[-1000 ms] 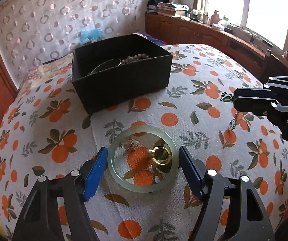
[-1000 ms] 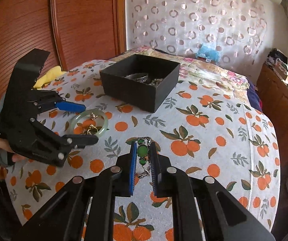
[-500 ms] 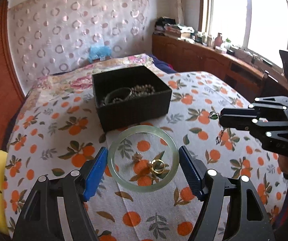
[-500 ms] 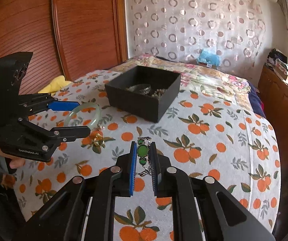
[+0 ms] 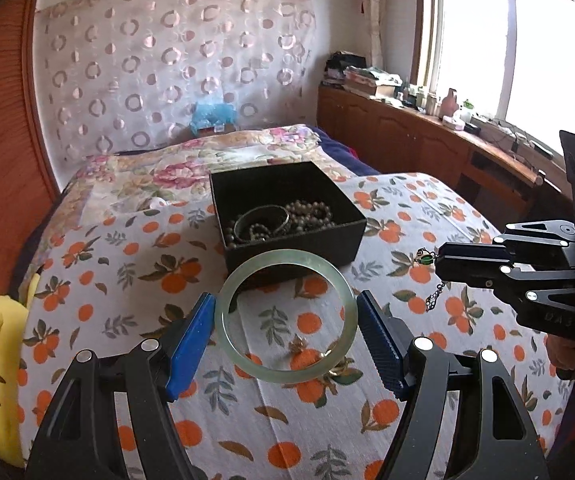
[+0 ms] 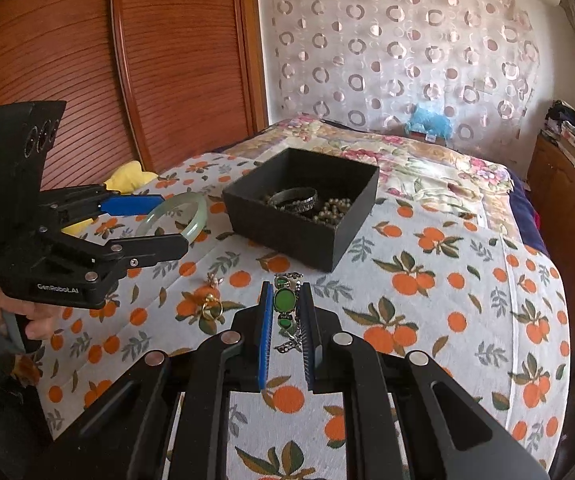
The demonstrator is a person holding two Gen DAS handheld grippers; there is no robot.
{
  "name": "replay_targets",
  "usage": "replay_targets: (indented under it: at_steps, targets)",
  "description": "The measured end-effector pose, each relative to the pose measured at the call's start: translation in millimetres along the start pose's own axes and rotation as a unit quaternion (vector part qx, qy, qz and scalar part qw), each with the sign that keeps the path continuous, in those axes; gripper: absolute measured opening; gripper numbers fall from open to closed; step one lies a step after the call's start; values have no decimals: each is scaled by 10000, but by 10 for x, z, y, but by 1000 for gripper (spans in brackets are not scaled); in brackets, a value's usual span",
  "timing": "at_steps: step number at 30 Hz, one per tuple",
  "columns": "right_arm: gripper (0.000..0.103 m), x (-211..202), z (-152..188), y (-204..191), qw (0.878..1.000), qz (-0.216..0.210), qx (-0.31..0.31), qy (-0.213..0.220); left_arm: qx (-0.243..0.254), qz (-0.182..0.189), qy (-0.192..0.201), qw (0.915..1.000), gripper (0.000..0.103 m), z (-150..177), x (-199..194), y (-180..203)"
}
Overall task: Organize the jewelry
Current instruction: 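Grasp the green-stone bracelet with the right tool while the left grasps the jade bangle, then carry the jade bangle and green bracelet over the black box and open both tools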
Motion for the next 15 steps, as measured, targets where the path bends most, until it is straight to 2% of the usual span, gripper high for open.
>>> replay_targets:
  at_steps: [8, 15]
  targets:
    - [15, 42, -230, 89, 9999, 11, 23, 106, -43, 73, 142, 9999, 69, -159, 15, -90]
    - [15, 134, -597, 232, 9995, 51, -32, 294, 15, 40, 303, 9995, 69, -469, 43, -196]
Point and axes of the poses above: each gripper's, at about its wrist camera, not at the fingertips, and x roughly the way its jaws point, y to its right, z to its underside, the point moved 2 cm from there along x, roughly the way its jaws point, and after that the axes turned 9 degrees about -x, right-handed, at the moved point
